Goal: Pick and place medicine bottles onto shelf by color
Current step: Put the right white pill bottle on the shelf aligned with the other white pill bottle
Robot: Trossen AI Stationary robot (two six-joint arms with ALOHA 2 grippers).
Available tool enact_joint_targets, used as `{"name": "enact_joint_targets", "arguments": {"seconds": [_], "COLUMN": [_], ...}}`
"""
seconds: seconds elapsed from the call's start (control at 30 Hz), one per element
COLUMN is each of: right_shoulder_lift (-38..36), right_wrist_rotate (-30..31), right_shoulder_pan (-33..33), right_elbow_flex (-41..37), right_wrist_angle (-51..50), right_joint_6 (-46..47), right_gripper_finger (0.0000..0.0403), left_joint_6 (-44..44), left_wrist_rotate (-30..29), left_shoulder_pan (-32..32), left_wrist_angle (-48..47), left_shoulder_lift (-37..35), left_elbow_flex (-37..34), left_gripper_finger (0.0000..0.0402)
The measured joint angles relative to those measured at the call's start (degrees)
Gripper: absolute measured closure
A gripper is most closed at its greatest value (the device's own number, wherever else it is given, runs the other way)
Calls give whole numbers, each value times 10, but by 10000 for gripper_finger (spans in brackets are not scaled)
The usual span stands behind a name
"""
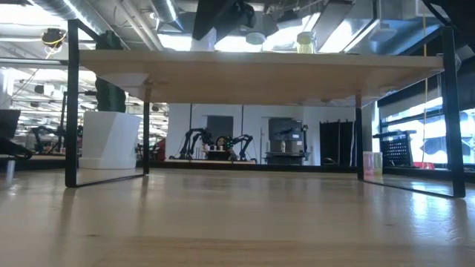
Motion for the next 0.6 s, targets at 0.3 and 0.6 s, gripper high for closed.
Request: {"name": "enact_joint_targets", "arguments": {"seconds": [0.3, 0.6], "right_shoulder_lift": [0, 0], "right_wrist_rotate": [0, 8], "right_shoulder_pan": [0, -1], "right_elbow_flex": [0, 0], "right_wrist_angle": [6, 11], "right_joint_6": [0, 2], "right_gripper_finger": [245, 196], "left_joint_6": [1, 0], "left_wrist_rotate": [0, 0], "left_shoulder_pan": [0, 0], "left_wrist_angle": [0, 0], "left_shoulder_lift": [0, 0], "left_elbow_flex": [0, 0], "left_gripper_finger": [189, 189]}}
